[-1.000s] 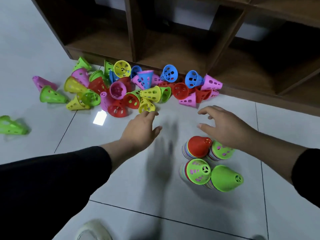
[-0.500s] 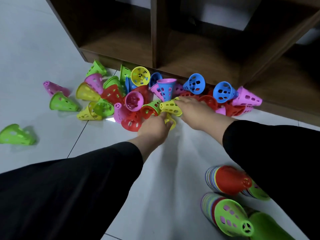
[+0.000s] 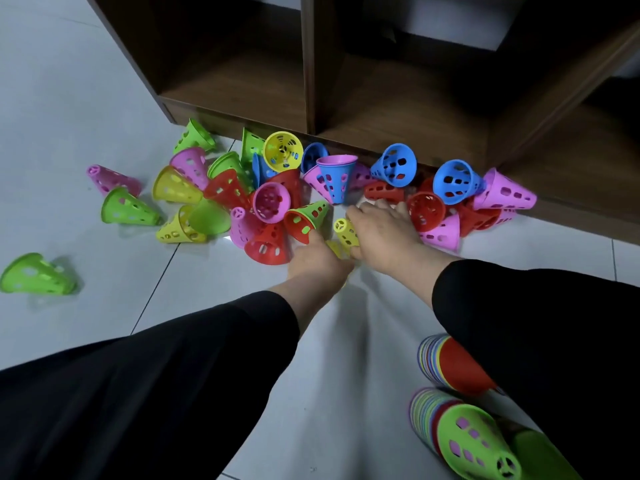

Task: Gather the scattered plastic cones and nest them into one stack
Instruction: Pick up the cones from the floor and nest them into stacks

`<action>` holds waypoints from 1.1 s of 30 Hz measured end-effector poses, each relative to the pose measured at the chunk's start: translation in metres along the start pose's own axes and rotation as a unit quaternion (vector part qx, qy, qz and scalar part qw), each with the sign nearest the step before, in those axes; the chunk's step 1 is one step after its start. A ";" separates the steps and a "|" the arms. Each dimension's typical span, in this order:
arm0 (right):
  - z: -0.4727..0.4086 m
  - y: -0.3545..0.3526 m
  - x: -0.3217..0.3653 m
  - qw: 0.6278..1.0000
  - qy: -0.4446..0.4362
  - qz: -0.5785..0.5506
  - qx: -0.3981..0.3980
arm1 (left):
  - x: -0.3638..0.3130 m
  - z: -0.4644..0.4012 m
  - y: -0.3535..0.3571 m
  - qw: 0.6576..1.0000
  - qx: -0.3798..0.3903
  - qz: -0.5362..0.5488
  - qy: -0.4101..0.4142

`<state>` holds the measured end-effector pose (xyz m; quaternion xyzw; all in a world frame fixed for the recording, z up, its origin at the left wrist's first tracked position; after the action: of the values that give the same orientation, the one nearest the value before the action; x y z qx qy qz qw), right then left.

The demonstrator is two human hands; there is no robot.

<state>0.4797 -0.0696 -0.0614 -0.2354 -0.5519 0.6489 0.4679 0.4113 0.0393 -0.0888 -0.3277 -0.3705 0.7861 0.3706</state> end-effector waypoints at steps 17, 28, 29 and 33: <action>0.191 -0.145 -0.077 0.955 0.071 -0.254 -0.132 | -0.040 0.103 -0.068 0.965 -0.037 0.134 0.221; 0.306 -0.113 -0.118 0.956 0.093 -0.263 -0.089 | -0.090 0.196 -0.053 0.943 0.051 0.067 0.322; 0.307 -0.109 -0.119 0.959 0.093 -0.254 -0.082 | -0.090 0.200 -0.047 0.939 0.058 0.059 0.332; 0.315 -0.095 -0.122 0.972 0.090 -0.208 -0.060 | -0.091 0.207 -0.028 0.931 0.062 0.031 0.358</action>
<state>0.3092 -0.3359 0.0899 -0.2011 -0.5824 0.4791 0.6252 0.3039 -0.0939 0.0619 -0.5751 -0.1534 0.6491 0.4737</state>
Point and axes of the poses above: each hand's wrist, its own z-axis away from the middle knuckle, its own y-axis out of the palm, x = y × z, the point moved 3 cm from there along -z, towards the middle knuckle, and after that the axes turned 14 degrees about -z, right-handed, at the moved point
